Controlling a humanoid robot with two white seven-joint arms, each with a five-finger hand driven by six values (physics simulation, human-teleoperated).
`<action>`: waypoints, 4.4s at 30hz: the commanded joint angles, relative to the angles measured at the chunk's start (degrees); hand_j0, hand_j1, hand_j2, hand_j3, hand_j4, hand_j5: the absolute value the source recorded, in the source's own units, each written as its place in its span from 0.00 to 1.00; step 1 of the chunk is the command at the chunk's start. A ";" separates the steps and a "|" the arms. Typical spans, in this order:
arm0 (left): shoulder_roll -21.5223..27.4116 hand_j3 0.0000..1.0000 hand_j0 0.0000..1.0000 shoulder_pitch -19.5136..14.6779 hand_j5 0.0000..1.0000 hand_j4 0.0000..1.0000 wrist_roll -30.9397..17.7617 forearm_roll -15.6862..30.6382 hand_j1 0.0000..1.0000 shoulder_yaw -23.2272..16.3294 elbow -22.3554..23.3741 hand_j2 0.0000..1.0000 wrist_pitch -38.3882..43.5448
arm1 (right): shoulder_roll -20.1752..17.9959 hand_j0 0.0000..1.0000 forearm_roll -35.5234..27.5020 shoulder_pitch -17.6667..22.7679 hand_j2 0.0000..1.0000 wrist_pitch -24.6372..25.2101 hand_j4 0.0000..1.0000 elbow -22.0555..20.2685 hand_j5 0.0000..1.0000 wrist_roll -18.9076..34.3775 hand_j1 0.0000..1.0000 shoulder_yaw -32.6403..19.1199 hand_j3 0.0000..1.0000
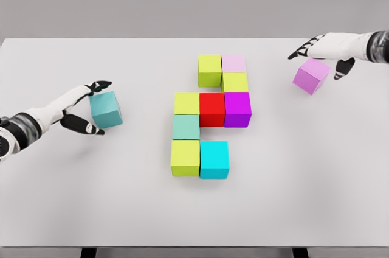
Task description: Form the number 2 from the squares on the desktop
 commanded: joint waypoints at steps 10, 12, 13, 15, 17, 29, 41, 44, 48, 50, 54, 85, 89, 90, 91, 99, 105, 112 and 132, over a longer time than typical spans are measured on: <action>-2.79 1.00 1.00 0.09 1.00 1.00 -0.08 -0.91 1.00 0.86 1.16 1.00 4.04 | 1.52 1.00 1.89 -0.88 1.00 0.14 1.00 2.83 1.00 -0.02 1.00 -0.01 1.00; -3.14 1.00 1.00 0.09 1.00 1.00 0.01 -1.79 1.00 0.87 1.16 1.00 4.39 | 1.79 1.00 2.15 -0.88 1.00 0.14 1.00 3.19 1.00 -0.02 1.00 -0.01 1.00; -3.14 1.00 1.00 0.09 1.00 1.00 0.01 -1.88 1.00 0.87 1.16 1.00 4.39 | 1.79 1.00 2.15 -0.88 1.00 0.14 1.00 3.19 1.00 -0.02 1.00 -0.01 1.00; -3.14 0.98 0.98 0.09 0.98 0.98 0.09 -1.88 0.98 0.87 1.16 0.98 4.57 | 1.79 1.00 2.24 -0.88 1.00 0.14 1.00 3.27 1.00 -0.02 1.00 -0.01 1.00; -3.14 0.89 0.89 0.09 0.89 0.89 0.09 -1.79 0.89 0.87 1.16 0.89 4.83 | 1.88 1.00 2.24 -0.88 1.00 0.14 1.00 3.27 1.00 -0.02 1.00 -0.01 1.00; -3.23 0.59 0.59 0.17 0.59 0.59 0.09 -1.88 0.59 0.78 1.16 0.59 4.83 | 3.46 1.00 4.26 -2.02 1.00 0.14 1.00 6.18 1.00 -0.02 1.00 1.57 1.00; -4.37 0.45 0.45 -0.70 0.45 0.45 -0.08 -1.53 0.45 2.18 0.90 0.45 4.48 | 3.46 1.00 4.26 -2.11 1.00 0.14 1.00 6.18 1.00 -0.02 1.00 3.77 1.00; -6.04 0.44 0.44 -1.76 0.44 0.44 -0.08 -1.61 0.44 2.62 1.07 0.44 4.83 | 3.46 1.00 4.26 -2.11 1.00 0.14 1.00 6.18 1.00 -0.02 1.00 3.77 1.00; -9.91 0.44 0.44 -3.34 0.44 0.44 -0.08 -1.61 0.44 2.71 2.65 0.44 6.50 | 3.46 0.99 4.26 -2.20 0.99 0.14 0.99 6.18 0.99 -0.02 0.99 3.77 0.99; -14.04 0.44 0.44 -4.39 0.44 0.44 -0.08 -1.70 0.44 2.71 6.78 0.44 7.21 | 3.55 0.92 4.26 -2.20 0.92 0.14 0.92 6.18 0.92 -0.02 0.92 3.68 0.92; -19.93 0.44 0.44 -5.80 0.44 0.44 -0.08 -1.70 0.44 2.71 13.11 0.44 7.29 | 3.63 0.81 4.17 -2.20 0.81 0.14 0.81 6.18 0.81 -0.02 0.81 3.68 0.81; -34.96 0.45 0.45 -11.07 0.45 0.45 -12.91 -12.16 0.45 5.43 28.67 0.45 6.24 | 3.81 0.71 3.29 -2.20 0.71 0.14 0.71 5.82 0.71 -0.02 0.71 4.47 0.71; -36.72 0.45 0.45 -11.16 0.45 0.45 -14.23 -12.60 0.45 5.44 31.48 0.45 5.89 | 3.37 0.71 2.86 -2.37 0.71 0.14 0.71 5.65 0.71 -0.02 0.71 4.03 0.71; -36.98 0.45 0.45 -11.16 0.45 0.45 -14.23 -12.60 0.45 5.44 32.19 0.45 5.10 | 3.20 0.71 1.28 -2.37 0.71 0.14 0.71 5.47 0.71 -0.02 0.71 3.94 0.71; -36.98 0.45 0.45 -11.16 0.45 0.45 -14.23 -12.60 0.45 5.44 32.27 0.45 4.48 | 2.93 0.71 -0.13 -2.37 0.71 0.14 0.71 5.38 0.71 -0.02 0.71 3.94 0.71; -37.51 0.45 0.45 -11.16 0.45 0.45 -16.86 -12.60 0.45 5.44 34.21 0.45 1.23 | -0.49 0.71 -3.56 -2.11 0.71 0.14 0.71 1.26 0.71 -0.02 0.71 2.71 0.71; -37.42 0.45 0.45 -11.16 0.45 0.45 -19.51 -12.60 0.45 5.44 34.47 0.45 -0.09 | -2.61 0.71 -4.00 -1.14 0.71 0.14 0.71 -2.79 0.71 -0.02 0.71 2.63 0.71; -37.42 0.46 0.46 -11.25 0.46 0.46 -20.21 -12.69 0.46 5.44 34.47 0.46 -0.09 | -7.17 0.71 -6.46 1.05 0.71 0.14 0.71 -11.40 0.71 -0.02 0.71 2.63 0.71; -39.79 0.69 0.69 -11.60 0.69 0.69 -20.21 -15.85 0.69 5.35 37.28 0.69 -1.32 | -17.46 0.71 -8.83 11.78 0.71 0.14 0.71 -41.99 0.71 -0.02 0.71 1.92 0.71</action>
